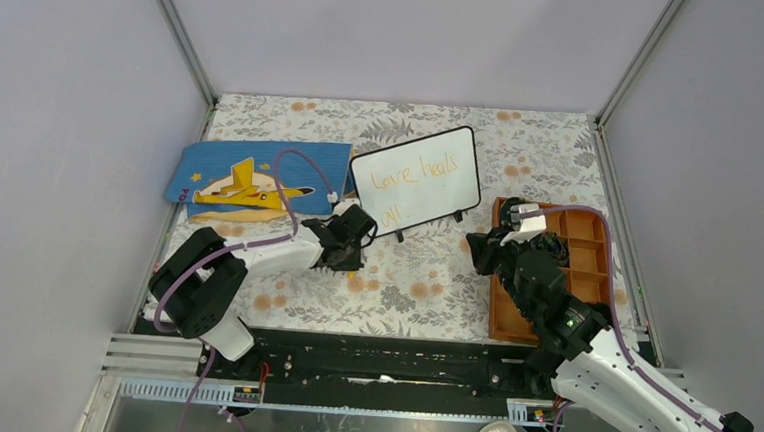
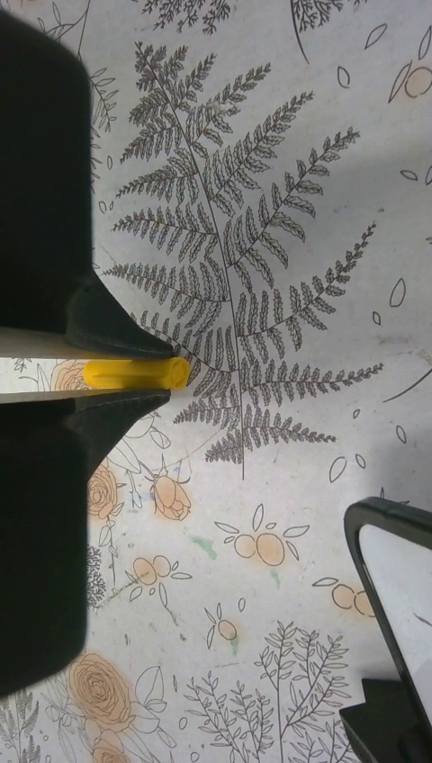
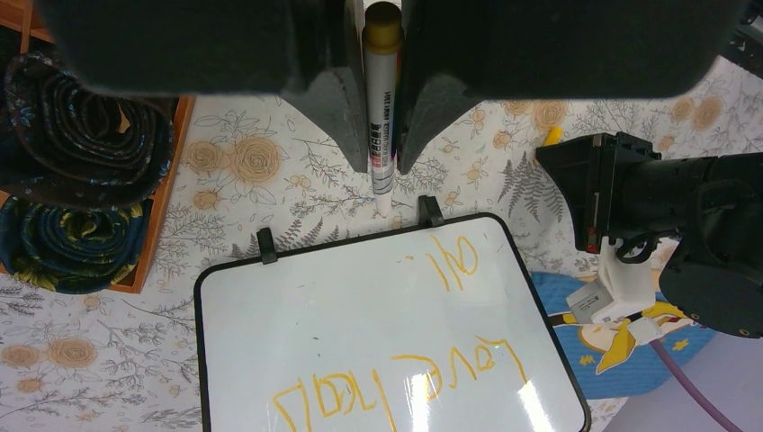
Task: Write a sentence on the whiteboard
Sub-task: Close the whiteboard marker at the center of the board.
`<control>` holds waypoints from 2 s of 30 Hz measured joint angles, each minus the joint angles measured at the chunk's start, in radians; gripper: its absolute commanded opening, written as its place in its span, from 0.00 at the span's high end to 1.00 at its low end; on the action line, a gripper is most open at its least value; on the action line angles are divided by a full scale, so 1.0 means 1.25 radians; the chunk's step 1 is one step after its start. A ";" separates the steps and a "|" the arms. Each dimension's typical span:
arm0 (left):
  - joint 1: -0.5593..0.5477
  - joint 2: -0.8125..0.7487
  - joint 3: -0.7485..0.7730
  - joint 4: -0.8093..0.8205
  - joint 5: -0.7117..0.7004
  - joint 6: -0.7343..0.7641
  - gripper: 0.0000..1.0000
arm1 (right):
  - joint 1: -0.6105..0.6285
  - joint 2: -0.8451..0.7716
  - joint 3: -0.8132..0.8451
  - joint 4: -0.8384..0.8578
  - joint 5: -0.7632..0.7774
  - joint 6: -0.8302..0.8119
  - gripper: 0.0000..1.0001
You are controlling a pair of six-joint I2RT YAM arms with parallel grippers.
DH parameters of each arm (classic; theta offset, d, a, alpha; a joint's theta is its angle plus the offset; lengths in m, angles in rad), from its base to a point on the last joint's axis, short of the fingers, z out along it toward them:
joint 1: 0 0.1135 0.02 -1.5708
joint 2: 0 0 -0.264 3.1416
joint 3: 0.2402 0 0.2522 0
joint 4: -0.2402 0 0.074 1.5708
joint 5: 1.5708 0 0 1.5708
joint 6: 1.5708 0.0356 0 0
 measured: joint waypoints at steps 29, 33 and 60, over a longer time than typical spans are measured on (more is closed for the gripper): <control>-0.066 0.048 0.045 -0.023 -0.074 0.045 0.58 | 0.000 0.002 0.000 0.000 0.001 0.000 1.00; -0.074 0.051 0.046 -0.023 -0.085 0.045 0.62 | 0.000 0.001 0.000 0.000 0.001 0.000 1.00; -0.075 -0.025 -0.009 -0.020 -0.090 -0.002 1.00 | 0.000 -0.008 -0.001 0.000 0.001 0.004 1.00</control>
